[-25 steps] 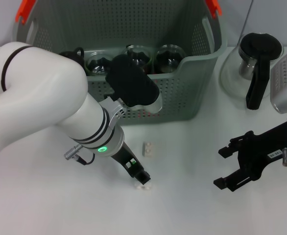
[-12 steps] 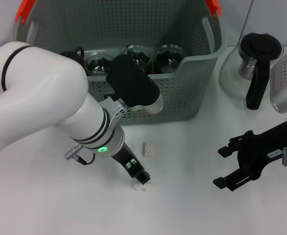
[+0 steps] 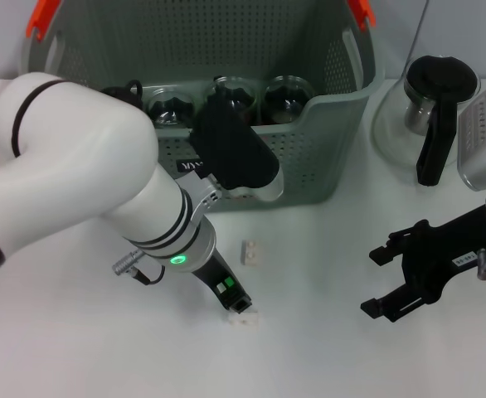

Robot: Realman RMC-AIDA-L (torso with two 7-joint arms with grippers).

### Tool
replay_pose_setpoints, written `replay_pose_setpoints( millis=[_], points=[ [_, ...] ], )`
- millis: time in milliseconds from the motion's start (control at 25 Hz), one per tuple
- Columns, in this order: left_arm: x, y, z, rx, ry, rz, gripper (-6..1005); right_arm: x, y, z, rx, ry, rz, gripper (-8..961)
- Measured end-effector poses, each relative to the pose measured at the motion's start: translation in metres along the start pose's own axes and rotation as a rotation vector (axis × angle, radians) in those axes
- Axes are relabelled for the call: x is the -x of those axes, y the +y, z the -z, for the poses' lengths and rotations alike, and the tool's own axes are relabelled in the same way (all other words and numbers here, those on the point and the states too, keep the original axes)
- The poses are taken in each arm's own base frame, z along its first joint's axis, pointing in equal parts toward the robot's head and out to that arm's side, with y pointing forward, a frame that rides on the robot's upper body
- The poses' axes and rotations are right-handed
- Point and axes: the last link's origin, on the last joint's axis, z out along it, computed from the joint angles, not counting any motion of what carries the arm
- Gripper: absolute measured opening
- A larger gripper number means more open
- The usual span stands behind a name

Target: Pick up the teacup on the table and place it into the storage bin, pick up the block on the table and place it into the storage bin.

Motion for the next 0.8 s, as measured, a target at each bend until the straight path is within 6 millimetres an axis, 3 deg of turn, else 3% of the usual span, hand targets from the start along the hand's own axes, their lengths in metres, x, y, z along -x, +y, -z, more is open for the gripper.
replay_pose_setpoints(
  millis=[200, 440, 800],
  points=[
    [-0.0006, 0.0012, 0.0001, 0.002, 0.0, -0.004, 567, 0.0004, -0.0001, 0.0001, 0.0, 0.0, 0.001, 945],
    [-0.0013, 0.0015, 0.0004, 0.003, 0.001, -0.006, 566, 0.0005, -0.0003, 0.0001, -0.001, 0.0, 0.001, 945],
    [-0.0052, 0.0027, 0.0038, -0.008, 0.014, -0.025, 438, 0.0006, -0.0009, 0.0001, -0.006, -0.001, 0.001, 945]
  ],
)
